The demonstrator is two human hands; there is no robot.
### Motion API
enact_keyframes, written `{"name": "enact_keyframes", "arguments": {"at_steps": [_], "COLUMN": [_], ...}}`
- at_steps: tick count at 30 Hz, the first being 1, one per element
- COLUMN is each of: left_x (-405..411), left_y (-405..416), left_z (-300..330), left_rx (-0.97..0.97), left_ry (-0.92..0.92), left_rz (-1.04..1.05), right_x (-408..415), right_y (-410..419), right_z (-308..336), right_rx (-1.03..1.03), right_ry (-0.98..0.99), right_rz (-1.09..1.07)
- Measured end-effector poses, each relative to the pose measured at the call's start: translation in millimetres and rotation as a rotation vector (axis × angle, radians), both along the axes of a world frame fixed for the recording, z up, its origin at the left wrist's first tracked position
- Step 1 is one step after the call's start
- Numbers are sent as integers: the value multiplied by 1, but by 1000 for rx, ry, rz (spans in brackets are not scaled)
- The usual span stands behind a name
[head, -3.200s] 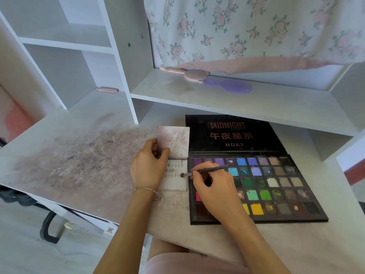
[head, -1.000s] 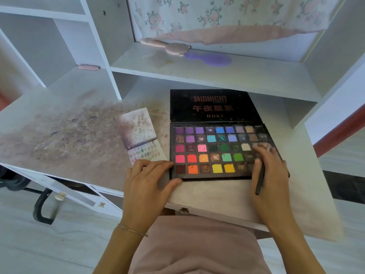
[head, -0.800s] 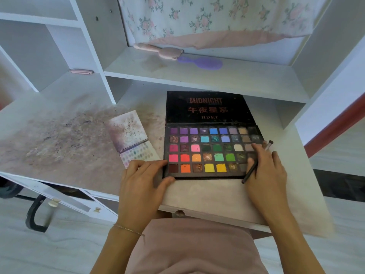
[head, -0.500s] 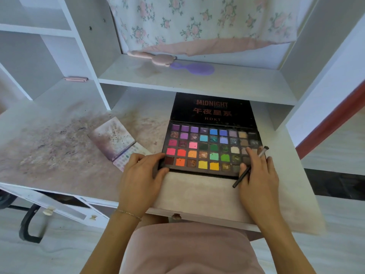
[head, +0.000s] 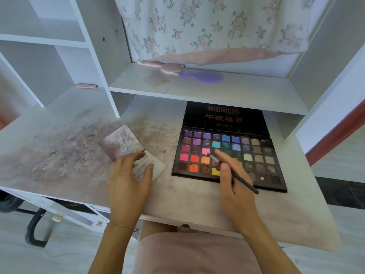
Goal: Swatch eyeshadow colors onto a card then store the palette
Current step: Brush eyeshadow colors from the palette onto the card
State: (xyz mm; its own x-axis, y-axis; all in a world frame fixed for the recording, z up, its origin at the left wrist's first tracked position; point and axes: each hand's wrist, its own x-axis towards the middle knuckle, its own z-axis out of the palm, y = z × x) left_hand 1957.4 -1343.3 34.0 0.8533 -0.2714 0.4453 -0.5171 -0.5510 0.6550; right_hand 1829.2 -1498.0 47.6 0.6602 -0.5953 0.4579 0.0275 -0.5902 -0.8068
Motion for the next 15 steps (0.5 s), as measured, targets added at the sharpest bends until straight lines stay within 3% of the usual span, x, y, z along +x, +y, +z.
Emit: {"name": "enact_keyframes", "arguments": {"at_steps": [3, 5, 9, 15], "left_x": [19, 30, 52, 85], "left_y": [16, 21, 19, -10], "left_z": [-2, -2, 3, 11], "left_rx": [-149, -194, -342, -265], "left_ry": [184, 277, 365, 382], "left_rz": [207, 240, 203, -15], "right_x": [17, 26, 39, 45], "right_y": [10, 12, 15, 15], "right_z": [2, 0, -2, -7], "right_rx": [128, 148, 167, 228], "right_ry": [-12, 14, 49, 81], "right_rz": [66, 82, 93, -6]}}
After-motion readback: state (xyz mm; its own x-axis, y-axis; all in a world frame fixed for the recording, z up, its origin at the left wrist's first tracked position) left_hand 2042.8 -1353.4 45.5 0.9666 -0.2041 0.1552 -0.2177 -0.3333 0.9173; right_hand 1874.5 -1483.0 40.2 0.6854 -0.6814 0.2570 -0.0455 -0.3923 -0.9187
